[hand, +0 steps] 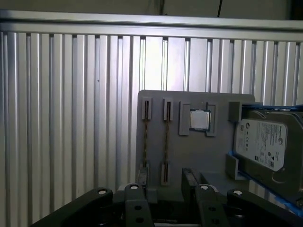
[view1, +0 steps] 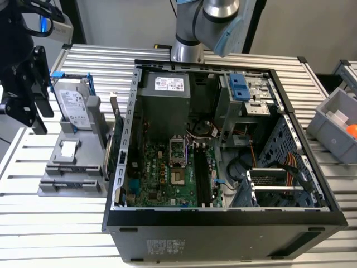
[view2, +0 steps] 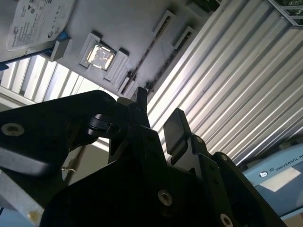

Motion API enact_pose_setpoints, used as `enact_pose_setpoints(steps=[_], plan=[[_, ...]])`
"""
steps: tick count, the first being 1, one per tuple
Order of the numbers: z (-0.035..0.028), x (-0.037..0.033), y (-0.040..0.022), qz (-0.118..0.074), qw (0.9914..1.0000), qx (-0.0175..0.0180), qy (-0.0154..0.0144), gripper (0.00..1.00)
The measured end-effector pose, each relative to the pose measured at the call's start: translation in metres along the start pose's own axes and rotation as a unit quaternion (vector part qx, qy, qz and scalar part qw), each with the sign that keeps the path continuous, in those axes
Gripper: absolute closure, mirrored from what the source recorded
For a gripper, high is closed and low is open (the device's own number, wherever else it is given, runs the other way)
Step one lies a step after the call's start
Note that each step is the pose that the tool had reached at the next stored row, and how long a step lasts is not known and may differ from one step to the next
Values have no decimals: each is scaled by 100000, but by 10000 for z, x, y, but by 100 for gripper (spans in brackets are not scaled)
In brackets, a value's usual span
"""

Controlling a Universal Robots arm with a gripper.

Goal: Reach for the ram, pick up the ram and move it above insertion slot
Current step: 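Pick up the ram and move it above insertion slot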

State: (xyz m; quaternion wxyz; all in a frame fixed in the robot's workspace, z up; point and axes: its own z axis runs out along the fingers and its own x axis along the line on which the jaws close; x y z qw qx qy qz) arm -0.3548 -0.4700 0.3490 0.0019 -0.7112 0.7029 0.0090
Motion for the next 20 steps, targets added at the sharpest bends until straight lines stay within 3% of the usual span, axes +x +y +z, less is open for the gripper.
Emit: enact_pose_setpoints(steps=[9,20], plan=[[43,1,-1,2,100000,-195,9,0],[99,1,-1,12,99998,-701,33,0]])
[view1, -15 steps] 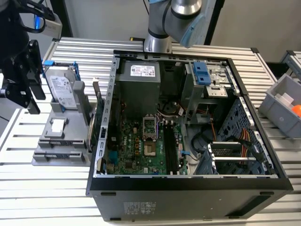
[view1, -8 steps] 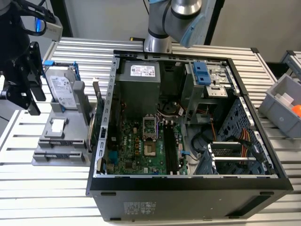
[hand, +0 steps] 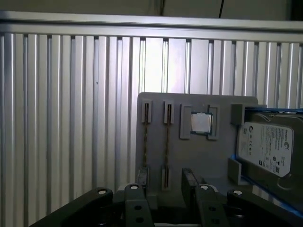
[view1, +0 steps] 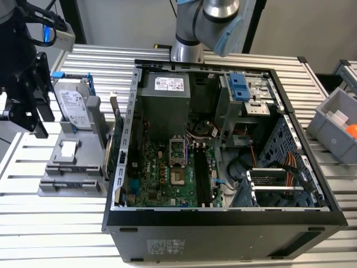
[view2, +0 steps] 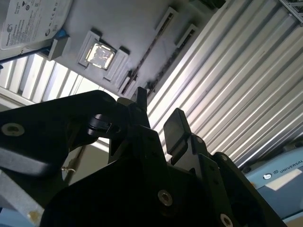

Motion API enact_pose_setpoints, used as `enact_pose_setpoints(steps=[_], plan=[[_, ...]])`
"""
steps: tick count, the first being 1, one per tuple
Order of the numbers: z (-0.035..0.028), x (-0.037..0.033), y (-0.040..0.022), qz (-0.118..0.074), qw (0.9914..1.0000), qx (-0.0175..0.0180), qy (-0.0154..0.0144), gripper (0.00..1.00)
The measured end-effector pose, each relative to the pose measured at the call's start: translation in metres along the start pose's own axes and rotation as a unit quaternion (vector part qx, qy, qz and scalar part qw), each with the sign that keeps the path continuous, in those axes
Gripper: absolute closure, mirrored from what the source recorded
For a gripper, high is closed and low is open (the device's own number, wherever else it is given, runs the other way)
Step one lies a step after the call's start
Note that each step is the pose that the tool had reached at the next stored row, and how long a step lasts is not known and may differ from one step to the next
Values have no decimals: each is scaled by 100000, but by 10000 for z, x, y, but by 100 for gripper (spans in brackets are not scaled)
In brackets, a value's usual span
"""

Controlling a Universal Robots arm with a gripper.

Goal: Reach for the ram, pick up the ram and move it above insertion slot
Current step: 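Pick up the ram and move it above insertion slot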

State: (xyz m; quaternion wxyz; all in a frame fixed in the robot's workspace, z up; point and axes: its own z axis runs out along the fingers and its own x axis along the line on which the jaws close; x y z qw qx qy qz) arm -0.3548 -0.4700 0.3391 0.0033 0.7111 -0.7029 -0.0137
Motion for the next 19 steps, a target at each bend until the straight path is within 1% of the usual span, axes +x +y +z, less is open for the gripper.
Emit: enact_pose_setpoints(steps=[7,10,19], plan=[[32,1,-4,0,99999,-382,18,0],[42,1,-6,6,99999,-416,23,0],[45,1,-6,3,99999,-415,30,0]])
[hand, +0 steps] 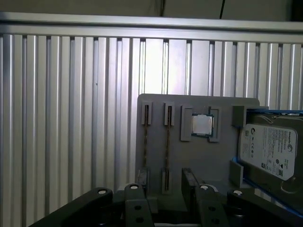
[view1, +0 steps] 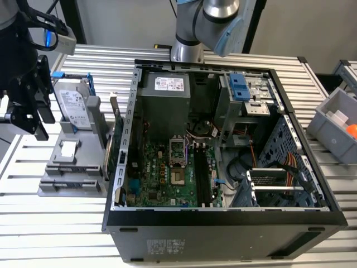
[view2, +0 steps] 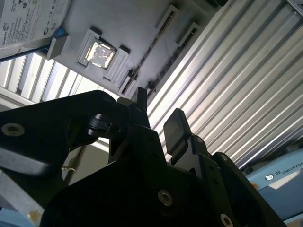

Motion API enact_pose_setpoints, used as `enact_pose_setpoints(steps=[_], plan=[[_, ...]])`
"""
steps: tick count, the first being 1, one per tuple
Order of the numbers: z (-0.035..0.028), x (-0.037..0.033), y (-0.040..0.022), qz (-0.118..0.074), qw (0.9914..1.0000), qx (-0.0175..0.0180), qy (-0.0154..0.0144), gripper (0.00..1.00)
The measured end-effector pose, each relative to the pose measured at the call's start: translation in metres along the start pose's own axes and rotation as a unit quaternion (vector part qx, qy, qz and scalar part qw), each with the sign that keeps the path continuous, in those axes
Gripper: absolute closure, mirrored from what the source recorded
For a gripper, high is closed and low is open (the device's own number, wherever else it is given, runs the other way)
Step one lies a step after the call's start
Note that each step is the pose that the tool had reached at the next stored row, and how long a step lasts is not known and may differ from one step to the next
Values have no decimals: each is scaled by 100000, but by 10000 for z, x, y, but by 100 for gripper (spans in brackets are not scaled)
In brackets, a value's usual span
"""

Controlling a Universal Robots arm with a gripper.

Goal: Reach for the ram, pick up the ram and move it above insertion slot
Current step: 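Pick up the ram and move it above insertion slot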

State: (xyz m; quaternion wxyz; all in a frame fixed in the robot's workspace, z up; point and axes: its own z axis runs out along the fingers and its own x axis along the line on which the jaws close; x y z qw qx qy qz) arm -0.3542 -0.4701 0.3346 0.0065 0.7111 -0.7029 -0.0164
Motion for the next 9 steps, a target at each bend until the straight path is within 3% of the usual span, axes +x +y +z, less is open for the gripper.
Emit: enact_pose_setpoints(steps=[9], plan=[[26,1,-1,4,100000,-28,5,0]])
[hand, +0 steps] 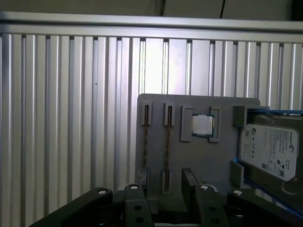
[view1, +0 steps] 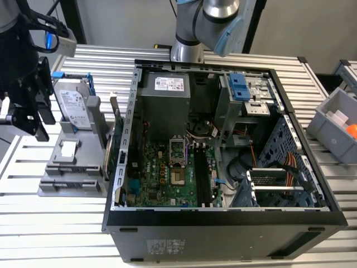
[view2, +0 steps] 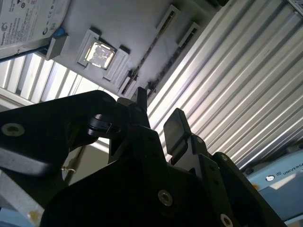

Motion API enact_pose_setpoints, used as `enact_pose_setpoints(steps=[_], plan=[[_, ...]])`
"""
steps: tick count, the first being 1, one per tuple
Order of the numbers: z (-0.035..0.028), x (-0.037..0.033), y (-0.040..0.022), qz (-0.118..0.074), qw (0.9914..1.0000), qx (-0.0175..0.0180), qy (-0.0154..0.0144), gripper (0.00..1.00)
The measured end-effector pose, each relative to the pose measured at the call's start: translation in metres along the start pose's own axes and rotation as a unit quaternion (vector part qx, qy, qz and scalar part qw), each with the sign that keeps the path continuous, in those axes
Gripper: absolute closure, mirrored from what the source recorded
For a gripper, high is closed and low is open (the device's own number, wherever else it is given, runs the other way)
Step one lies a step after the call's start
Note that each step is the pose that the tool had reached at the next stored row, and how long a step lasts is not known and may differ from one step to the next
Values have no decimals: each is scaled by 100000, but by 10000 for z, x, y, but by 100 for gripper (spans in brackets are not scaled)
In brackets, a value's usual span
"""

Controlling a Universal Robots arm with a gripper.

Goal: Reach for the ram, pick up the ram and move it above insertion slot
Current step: 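Pick up the ram and move it above insertion slot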

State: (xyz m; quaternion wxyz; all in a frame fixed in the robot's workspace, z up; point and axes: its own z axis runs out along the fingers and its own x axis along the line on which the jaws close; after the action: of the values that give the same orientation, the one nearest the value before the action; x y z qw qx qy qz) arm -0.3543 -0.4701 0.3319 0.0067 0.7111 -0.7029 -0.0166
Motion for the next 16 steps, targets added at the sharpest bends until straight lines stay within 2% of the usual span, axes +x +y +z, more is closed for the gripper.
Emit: enact_pose_setpoints(steps=[10,16], plan=[[23,0,-1,-8,100000,7,-5,0],[67,1,-2,1,100000,5,-4,0]])
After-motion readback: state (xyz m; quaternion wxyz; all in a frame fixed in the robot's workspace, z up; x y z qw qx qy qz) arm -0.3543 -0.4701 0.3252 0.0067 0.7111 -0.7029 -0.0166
